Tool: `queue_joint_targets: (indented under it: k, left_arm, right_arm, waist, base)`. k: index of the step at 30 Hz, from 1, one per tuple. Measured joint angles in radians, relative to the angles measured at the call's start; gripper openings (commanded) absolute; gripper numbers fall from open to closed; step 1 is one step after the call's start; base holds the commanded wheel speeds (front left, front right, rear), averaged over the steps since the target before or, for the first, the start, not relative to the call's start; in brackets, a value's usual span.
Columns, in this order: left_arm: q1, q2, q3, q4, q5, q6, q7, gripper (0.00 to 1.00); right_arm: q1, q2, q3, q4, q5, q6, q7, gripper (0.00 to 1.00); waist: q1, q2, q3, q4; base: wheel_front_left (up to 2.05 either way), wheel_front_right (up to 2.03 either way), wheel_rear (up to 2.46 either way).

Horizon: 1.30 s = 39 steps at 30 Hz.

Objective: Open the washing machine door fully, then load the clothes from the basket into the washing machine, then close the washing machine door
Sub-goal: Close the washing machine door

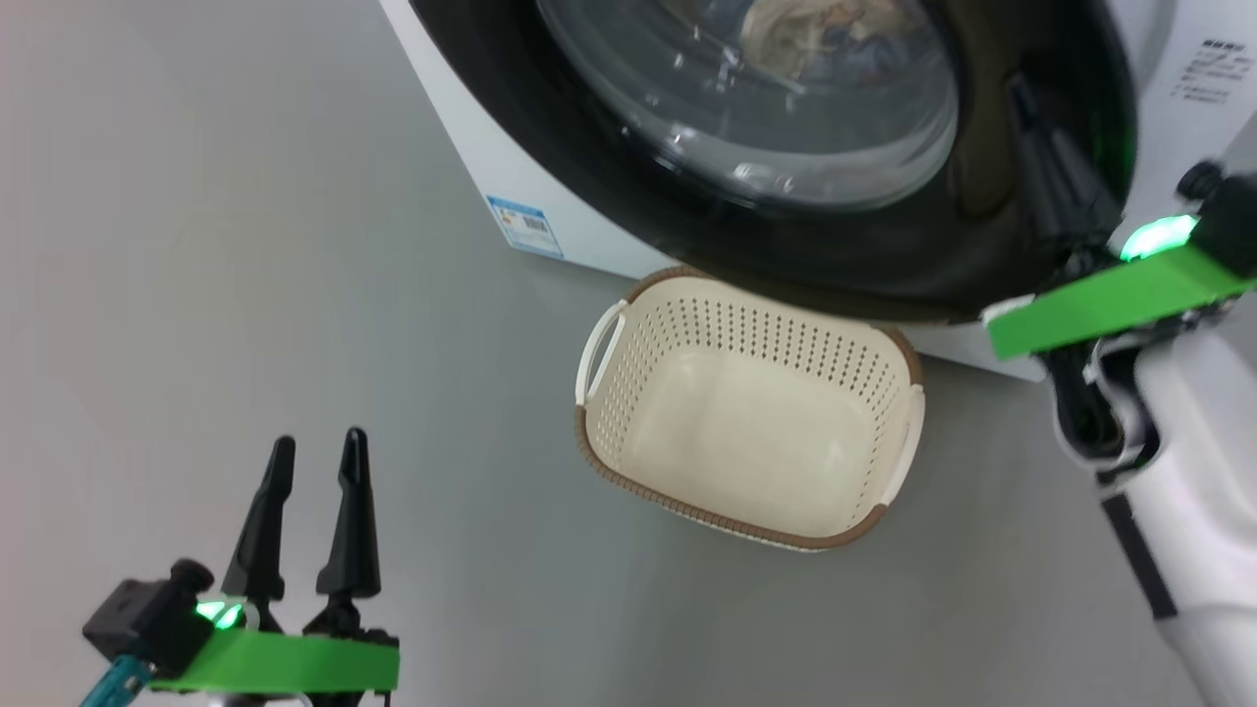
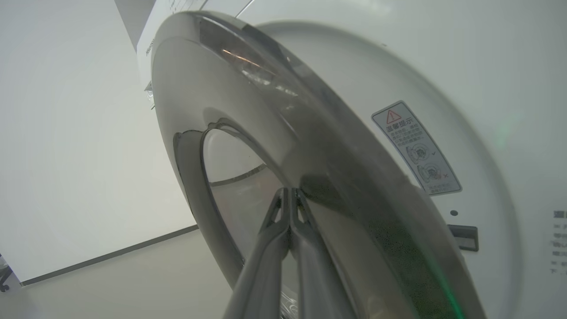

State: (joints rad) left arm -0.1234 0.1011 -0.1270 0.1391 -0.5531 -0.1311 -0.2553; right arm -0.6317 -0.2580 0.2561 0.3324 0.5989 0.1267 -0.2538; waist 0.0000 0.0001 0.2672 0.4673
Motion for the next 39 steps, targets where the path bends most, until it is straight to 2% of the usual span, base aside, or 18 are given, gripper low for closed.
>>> queue_joint_targets:
  k: [10, 18, 27, 31, 32, 35, 36, 37, 38, 39]
  left_arm:
    - [-0.086, -0.025, -0.027, -0.003, -0.008, 0.000, 0.000, 1.00]
    - [-0.101, -0.029, -0.040, -0.008, -0.010, 0.000, 0.000, 1.00]
    - [-0.122, -0.030, -0.039, -0.001, -0.012, 0.000, 0.000, 1.00]
    - [-0.119, -0.025, -0.031, 0.022, -0.010, 0.000, 0.000, 1.00]
    - [-0.117, -0.023, -0.029, 0.029, -0.010, 0.000, 0.000, 1.00]
    - [-0.108, -0.014, -0.021, 0.053, -0.011, 0.000, 0.000, 1.00]
    - [-0.100, -0.009, -0.017, 0.059, -0.011, 0.000, 0.000, 1.00]
    - [-0.093, -0.003, -0.013, 0.065, -0.011, 0.000, 0.000, 1.00]
    - [-0.087, 0.002, -0.008, 0.070, -0.011, 0.000, 0.000, 1.00]
    - [-0.081, 0.006, -0.004, 0.074, -0.011, 0.000, 0.000, 1.00]
  right_arm:
    - [-0.163, -0.011, -0.074, 0.065, 0.000, 0.000, 0.000, 0.00]
    - [-0.215, 0.004, -0.099, 0.087, -0.020, 0.010, 0.000, 0.00]
    - [-0.231, 0.004, -0.056, 0.104, -0.037, 0.010, 0.000, 0.00]
    - [-0.171, 0.010, -0.020, 0.090, -0.033, 0.004, -0.003, 0.01]
    - [-0.145, 0.014, -0.017, 0.083, -0.030, 0.004, -0.003, 0.17]
    - [-0.064, 0.022, -0.009, 0.062, -0.024, 0.004, -0.003, 0.50]
    - [-0.038, 0.025, -0.011, 0.054, -0.020, 0.004, -0.003, 0.78]
    - [-0.014, 0.026, -0.011, 0.048, -0.020, 0.004, -0.003, 0.94]
    - [0.009, 0.029, -0.015, 0.043, -0.019, 0.004, -0.003, 1.00]
    - [0.032, 0.031, -0.021, 0.038, -0.016, 0.004, -0.003, 1.00]
  waist:
    - [0.0000, 0.0000, 0.096, 0.034]
    - [0.0000, 0.0000, 0.140, 0.056]
    - [0.0000, 0.0000, 0.149, 0.054]
    - [0.0000, 0.0000, 0.119, 0.042]
    - [0.0000, 0.0000, 0.109, 0.039]
    - [0.0000, 0.0000, 0.078, 0.029]
    - [0.0000, 0.0000, 0.067, 0.025]
    - [0.0000, 0.0000, 0.057, 0.021]
    - [0.0000, 0.0000, 0.046, 0.017]
    - [0.0000, 0.0000, 0.035, 0.012]
  base:
    - [0.00, 0.00, 0.00]
    - [0.00, 0.00, 0.00]
    - [0.00, 0.00, 0.00]
    - [0.00, 0.00, 0.00]
    - [0.00, 0.00, 0.00]
    - [0.00, 0.00, 0.00]
    - [0.00, 0.00, 0.00]
    - [0.00, 0.00, 0.00]
    - [0.00, 0.00, 0.00]
    - [0.00, 0.00, 0.00]
